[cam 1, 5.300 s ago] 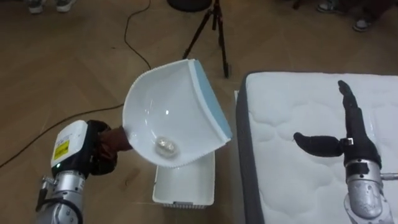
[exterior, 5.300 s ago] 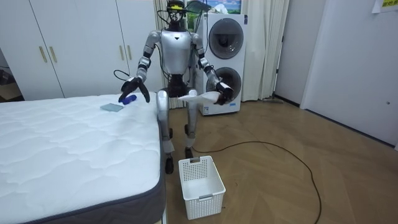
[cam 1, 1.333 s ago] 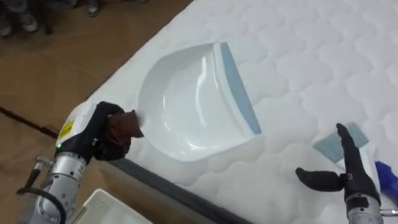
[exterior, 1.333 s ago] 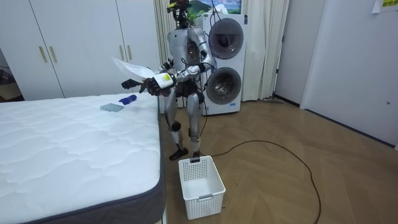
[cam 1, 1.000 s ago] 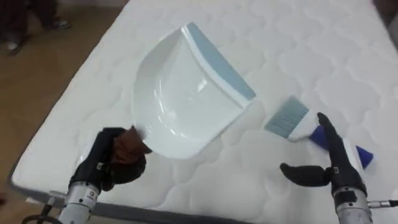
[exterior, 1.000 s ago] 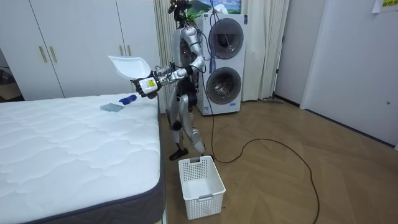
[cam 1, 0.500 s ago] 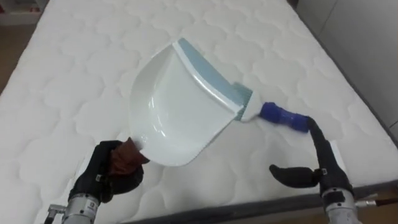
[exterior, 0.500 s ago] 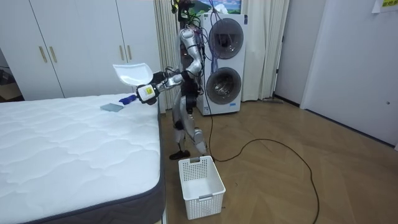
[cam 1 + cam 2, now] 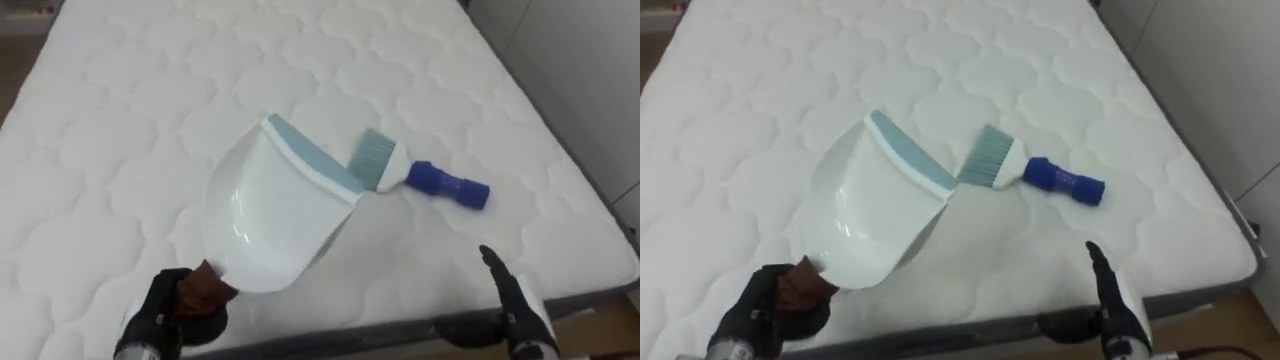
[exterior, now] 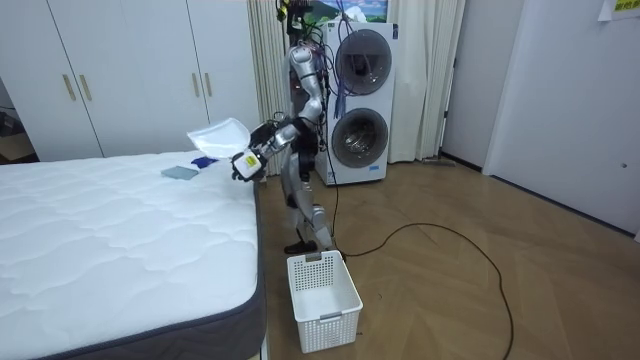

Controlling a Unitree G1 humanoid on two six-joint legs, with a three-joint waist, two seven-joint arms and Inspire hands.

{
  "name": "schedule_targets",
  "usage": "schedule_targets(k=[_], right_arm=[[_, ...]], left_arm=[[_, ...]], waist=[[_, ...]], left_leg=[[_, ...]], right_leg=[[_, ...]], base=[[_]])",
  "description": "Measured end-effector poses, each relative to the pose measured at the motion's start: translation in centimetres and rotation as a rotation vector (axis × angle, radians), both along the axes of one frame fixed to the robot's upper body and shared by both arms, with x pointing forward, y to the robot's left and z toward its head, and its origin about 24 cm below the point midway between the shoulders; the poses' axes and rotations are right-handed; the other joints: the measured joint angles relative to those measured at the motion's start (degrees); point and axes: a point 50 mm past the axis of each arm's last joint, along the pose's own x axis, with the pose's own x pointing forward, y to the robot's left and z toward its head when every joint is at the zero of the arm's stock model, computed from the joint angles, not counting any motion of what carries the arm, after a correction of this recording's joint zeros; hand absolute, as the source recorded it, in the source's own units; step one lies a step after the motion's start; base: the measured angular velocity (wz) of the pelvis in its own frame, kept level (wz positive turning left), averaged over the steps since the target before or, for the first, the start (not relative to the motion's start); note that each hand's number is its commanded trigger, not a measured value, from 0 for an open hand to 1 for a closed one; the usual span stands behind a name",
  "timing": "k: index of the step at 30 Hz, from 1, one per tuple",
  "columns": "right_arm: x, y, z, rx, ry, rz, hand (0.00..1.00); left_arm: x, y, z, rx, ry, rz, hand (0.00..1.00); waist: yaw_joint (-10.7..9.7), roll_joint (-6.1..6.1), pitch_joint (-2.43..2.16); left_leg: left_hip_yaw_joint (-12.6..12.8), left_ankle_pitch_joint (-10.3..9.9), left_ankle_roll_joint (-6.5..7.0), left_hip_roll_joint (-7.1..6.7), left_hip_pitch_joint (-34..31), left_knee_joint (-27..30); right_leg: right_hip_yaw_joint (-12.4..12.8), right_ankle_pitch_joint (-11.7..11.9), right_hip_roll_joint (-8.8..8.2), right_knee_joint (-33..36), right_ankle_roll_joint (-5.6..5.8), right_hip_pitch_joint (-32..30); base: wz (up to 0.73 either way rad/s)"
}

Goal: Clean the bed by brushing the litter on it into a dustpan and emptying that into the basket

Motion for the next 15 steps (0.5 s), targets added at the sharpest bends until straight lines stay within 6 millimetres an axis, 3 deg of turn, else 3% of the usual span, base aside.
schedule_targets(k=[7, 12, 15], right_arm=[[-4.4, -2.0, -2.8, -0.015, 0.24, -0.074, 0.0], [-6.1, -2.0, -3.9, -0.002, 0.329, -0.089, 0.0], [-7.3, -1.8, -4.6, 0.021, 0.391, -0.132, 0.0]], left_arm=[[-4.8, 1.9, -3.6, 0.013, 0.264, 0.117, 0.0], [-7.6, 2.4, -5.2, -0.011, 0.388, 0.21, 0.0], [-9.7, 2.9, -5.9, -0.022, 0.466, 0.281, 0.0]], waist=[[0.4, 0.0, 0.2], [0.3, 0.29, 0.23], [0.5, -0.27, 0.2]], left_leg=[[1.6, 0.0, -0.02, 0.73, 0.9, -0.5], [1.5, 0.0, -0.02, 0.9, 1.1, -0.8], [1.3, 0.0, -0.02, 0.84, 1.1, -0.7]], right_leg=[[0.4, 1.1, 0.6, -2.0, 0.08, 1.2], [0.3, 2.2, 1.06, -3.8, 0.08, 2.4], [0.4, 2.2, 1.04, -3.9, 0.06, 2.1]], base=[[-0.06], [-0.01], [0.0]])
